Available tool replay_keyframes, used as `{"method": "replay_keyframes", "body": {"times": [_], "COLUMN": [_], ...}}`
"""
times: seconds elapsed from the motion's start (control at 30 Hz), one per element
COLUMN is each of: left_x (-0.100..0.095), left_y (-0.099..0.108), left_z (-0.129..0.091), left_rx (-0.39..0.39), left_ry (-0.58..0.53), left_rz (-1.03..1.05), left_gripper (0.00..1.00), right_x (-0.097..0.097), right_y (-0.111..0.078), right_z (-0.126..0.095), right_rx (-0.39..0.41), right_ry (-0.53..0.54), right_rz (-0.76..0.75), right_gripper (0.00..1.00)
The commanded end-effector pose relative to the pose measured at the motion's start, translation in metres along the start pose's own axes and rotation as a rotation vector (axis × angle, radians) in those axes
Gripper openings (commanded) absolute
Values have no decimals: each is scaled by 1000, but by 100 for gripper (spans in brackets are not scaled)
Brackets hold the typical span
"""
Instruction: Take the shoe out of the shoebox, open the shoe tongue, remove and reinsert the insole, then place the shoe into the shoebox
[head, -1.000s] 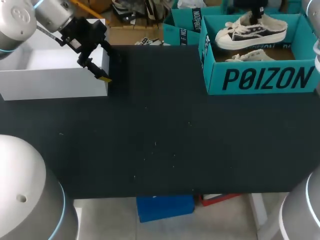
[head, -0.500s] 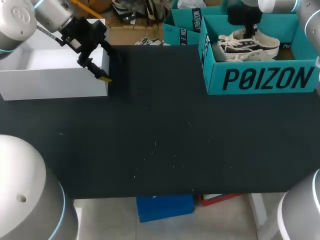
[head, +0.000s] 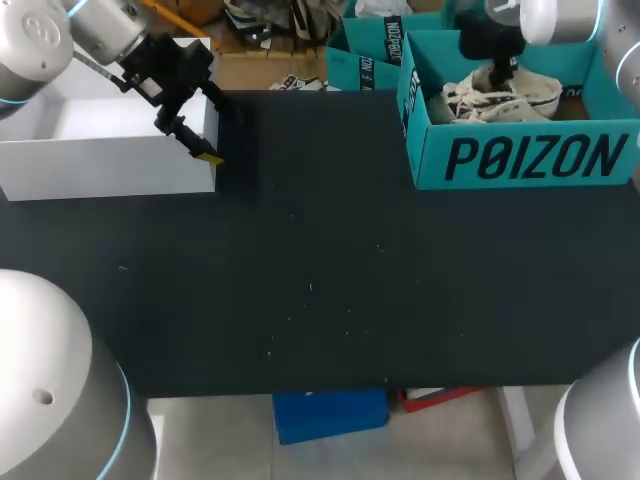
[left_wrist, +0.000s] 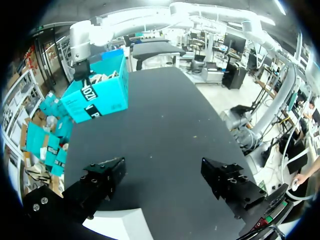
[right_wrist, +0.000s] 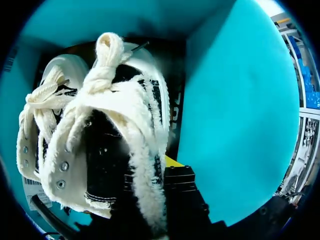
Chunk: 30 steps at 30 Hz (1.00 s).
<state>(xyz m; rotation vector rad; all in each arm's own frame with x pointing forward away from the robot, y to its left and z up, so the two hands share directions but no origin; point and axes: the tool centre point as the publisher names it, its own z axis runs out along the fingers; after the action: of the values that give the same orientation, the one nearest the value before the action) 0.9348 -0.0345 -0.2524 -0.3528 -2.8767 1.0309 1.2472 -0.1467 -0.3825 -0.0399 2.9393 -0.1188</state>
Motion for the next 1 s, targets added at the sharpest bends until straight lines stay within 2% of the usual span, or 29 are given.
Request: {"method": "replay_keyframes", "body": {"times": [0.03, 0.27, 0.57, 0.77, 0.8, 0.83, 0.87, 1.0], "left_x": [1, 1, 1, 1, 1, 1, 1, 1], "left_y": [0, 0, 0, 0, 0, 0, 0, 0], "left_z": [0, 0, 0, 0, 0, 0, 0, 0], "left_rx": [-4, -4, -4, -4, -4, -4, -4, -4], "left_ry": [0, 0, 0, 0, 0, 0, 0, 0], "left_rz": [0, 0, 0, 0, 0, 0, 0, 0], "left_gripper": [100, 100, 100, 100, 100, 100, 100, 100], "right_x": [-8, -12, -17, -14, -13, -12, -11, -8], "right_y": [-3, -4, 3, 7, 7, 7, 7, 3], "right_z": [-1, 2, 9, 12, 12, 12, 12, 5], "right_rx": [1, 0, -18, -29, -30, -29, -27, -19], "right_ry": [11, 14, 15, 28, 32, 35, 39, 40], "right_rz": [-4, -16, -34, -41, -39, -37, -34, -29], "right_gripper": [0, 0, 0, 0, 21, 48, 100, 100]}}
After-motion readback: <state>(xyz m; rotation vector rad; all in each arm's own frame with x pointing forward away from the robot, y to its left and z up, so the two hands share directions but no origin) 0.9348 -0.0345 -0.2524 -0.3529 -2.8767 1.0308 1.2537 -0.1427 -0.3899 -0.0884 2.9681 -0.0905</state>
